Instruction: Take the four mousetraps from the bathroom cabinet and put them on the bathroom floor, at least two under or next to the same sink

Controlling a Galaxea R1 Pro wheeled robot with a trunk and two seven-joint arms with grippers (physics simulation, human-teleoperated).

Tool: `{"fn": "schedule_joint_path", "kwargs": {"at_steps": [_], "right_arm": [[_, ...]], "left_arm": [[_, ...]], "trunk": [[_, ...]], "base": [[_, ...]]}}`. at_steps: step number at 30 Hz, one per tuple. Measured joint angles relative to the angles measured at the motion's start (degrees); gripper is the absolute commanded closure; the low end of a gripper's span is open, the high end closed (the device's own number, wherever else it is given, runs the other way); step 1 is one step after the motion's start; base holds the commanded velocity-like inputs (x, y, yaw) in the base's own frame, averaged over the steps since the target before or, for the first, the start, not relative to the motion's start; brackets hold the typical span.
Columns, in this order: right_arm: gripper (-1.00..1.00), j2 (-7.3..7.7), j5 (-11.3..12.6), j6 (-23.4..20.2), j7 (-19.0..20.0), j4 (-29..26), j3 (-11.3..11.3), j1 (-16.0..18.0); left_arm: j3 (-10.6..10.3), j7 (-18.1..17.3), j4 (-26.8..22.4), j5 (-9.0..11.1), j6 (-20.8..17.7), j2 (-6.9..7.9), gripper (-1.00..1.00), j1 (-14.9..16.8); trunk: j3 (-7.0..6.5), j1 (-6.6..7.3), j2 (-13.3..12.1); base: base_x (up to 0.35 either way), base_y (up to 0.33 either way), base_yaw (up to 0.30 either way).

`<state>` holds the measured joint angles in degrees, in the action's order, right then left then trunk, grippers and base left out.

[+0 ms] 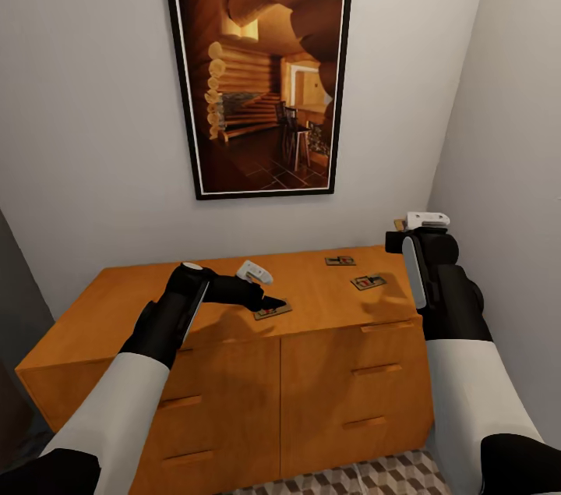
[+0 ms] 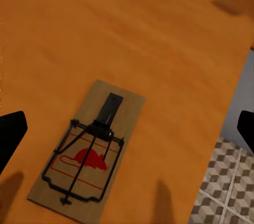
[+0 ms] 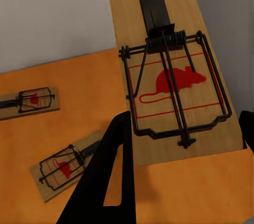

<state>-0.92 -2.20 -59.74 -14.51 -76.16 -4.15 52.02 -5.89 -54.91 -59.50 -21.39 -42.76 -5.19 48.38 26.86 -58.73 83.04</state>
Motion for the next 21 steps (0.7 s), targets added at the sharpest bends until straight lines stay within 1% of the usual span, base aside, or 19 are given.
{"fn": "schedule_joint_path", "kwargs": {"at_steps": [11,17,21], "right_arm": [[1.0,0.0,-0.23,0.0,-0.02,0.35,0.0,0.01],[1.0,0.01,-0.24,0.01,-0.01,0.43,0.0,0.01],[1.0,0.0,-0.24,0.0,-0.02,0.44,0.0,0.04]], "left_arm": [[0.02,0.15,-0.4,-0.04,-0.05,0.21,-1.0,0.0],[-0.02,0.16,-0.37,-0.05,-0.17,0.28,-1.0,0.0],[-0.05,0.16,-0.43,-0.02,-0.14,0.26,-1.0,0.0]], "trunk": [[0.0,0.0,0.0],[0.0,0.0,0.0],[0.0,0.0,0.0]], "base": [[0.0,0.001,-0.002],[0.0,0.133,0.0],[0.0,0.07,0.0]]}}
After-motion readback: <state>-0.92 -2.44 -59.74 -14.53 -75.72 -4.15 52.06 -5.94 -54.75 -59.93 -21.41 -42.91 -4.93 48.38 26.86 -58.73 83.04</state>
